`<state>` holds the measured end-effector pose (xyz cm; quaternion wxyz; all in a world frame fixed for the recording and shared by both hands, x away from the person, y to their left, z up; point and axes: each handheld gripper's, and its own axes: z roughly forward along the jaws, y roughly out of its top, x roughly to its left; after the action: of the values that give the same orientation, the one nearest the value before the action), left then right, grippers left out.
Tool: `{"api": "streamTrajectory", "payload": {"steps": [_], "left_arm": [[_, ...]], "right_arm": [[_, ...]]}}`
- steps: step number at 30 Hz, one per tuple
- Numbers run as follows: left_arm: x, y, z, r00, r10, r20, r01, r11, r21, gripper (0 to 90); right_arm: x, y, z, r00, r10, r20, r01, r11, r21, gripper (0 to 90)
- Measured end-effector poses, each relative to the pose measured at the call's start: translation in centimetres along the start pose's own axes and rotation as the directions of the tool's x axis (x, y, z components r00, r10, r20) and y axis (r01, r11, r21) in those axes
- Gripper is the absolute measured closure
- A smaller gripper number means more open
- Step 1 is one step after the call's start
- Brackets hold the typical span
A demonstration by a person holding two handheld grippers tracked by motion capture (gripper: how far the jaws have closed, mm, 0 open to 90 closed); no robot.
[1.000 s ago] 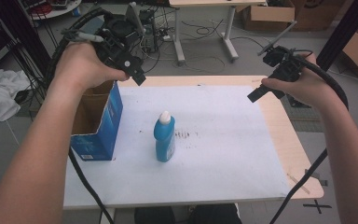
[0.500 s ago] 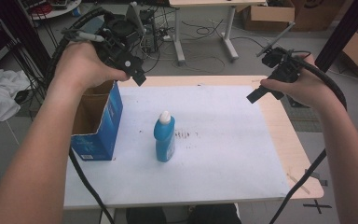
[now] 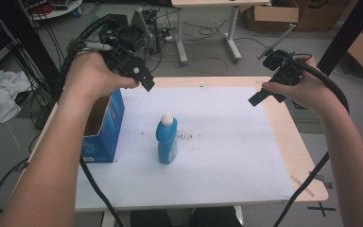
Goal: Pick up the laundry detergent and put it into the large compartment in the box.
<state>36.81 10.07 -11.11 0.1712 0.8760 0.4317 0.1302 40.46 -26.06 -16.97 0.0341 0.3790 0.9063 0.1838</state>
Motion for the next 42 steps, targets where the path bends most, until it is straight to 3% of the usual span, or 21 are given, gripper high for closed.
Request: {"api": "streamTrajectory", "payload": {"steps": [4,11,14,18,21,33,42], "left_arm": [[-0.3,-0.2,0.4,0.9992,-0.039,0.013,0.039,0.9990,-0.024,16.7],[-1.1,-0.5,1.7,0.9964,-0.080,0.027,0.080,0.9968,-0.003,17.6],[-1.3,-0.5,2.2,0.9892,-0.120,0.084,0.121,0.9927,0.001,19.5],[-1.9,-0.6,2.8,0.9882,-0.134,0.075,0.137,0.9900,-0.035,21.1],[-2.3,-0.5,3.7,0.9846,-0.149,0.091,0.151,0.9885,-0.012,22.5],[-4.3,0.1,6.8,0.9901,-0.137,0.027,0.136,0.9895,0.049,21.1],[-5.2,0.4,8.6,0.9907,-0.135,-0.014,0.136,0.9875,0.080,20.7]], "right_arm": [[0.2,0.1,0.1,1.0000,-0.003,-0.001,0.003,1.000,-0.001,26.3],[0.5,0.2,0.4,0.9998,-0.019,-0.008,0.019,1.000,-0.003,26.5],[0.6,0.3,0.5,0.9997,-0.021,-0.011,0.021,1.000,-0.005,26.5],[0.9,0.3,0.6,0.9995,-0.028,-0.012,0.028,1.000,-0.009,26.9],[0.9,0.2,0.8,0.9993,-0.033,-0.016,0.033,0.999,-0.008,26.9],[0.8,0.0,1.4,0.9989,-0.038,-0.029,0.038,0.999,-0.012,27.4],[0.5,-0.2,1.7,0.9988,-0.038,-0.032,0.038,0.999,-0.014,27.5]]}}
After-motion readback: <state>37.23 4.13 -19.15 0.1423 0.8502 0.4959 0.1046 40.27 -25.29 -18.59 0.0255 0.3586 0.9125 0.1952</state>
